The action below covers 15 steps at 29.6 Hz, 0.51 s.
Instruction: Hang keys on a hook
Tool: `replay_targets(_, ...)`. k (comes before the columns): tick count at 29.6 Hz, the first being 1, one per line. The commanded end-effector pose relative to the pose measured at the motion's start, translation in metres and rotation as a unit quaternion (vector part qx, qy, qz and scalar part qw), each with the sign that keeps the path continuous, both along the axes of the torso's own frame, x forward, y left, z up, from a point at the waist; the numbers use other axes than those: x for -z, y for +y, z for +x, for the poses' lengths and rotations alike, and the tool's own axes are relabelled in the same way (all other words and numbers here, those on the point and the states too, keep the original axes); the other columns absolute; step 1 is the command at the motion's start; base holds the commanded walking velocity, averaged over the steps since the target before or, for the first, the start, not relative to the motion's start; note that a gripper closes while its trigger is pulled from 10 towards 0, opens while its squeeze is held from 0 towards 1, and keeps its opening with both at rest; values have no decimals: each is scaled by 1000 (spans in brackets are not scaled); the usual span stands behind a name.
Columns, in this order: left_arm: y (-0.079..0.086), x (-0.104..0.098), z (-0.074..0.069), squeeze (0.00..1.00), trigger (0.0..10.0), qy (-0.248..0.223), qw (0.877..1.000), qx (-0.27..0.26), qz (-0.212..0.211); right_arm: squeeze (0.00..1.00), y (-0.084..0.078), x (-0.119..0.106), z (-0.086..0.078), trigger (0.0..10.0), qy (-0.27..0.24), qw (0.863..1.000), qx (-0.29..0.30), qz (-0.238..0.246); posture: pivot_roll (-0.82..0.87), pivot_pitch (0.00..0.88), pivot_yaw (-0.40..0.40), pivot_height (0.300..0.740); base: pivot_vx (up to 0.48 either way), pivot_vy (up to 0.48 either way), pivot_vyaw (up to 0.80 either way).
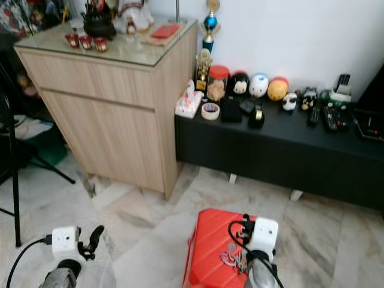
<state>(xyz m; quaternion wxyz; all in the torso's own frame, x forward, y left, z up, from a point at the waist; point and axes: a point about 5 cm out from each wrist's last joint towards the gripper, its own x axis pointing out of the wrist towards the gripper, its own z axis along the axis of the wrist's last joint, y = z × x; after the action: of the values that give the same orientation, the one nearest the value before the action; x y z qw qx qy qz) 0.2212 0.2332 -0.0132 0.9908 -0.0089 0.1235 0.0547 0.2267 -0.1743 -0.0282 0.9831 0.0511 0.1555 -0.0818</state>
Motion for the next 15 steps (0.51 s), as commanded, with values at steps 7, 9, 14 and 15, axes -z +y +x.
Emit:
replay_targets(7, -5, -1, -14, 0, 10000, -12, 1000, 11, 0, 0, 3, -7, -7, 10000, -24, 1000, -15, -10, 41, 0, -79, 740, 0, 0, 0)
replay_targets(9, -8, 0, -13, 0, 10000, -8, 1000, 14, 0, 0, 3, -6, -7, 10000, -22, 1000, -13, -8, 43, 0, -80, 740, 0, 0, 0)
replay_targets(14, -10, -7, -4, 0, 10000, -18, 1000, 20, -4, 0, 2, -8, -5, 10000, -17, 1000, -1, -5, 35, 0, -78, 740, 0, 0, 0)
replay_targets(15, -9, -8, -3, 0, 10000, -18, 1000, 22, -4, 0, 1, -9, -4, 10000, -16, 1000, 6, -5, 35, 0, -78, 735, 0, 0, 0)
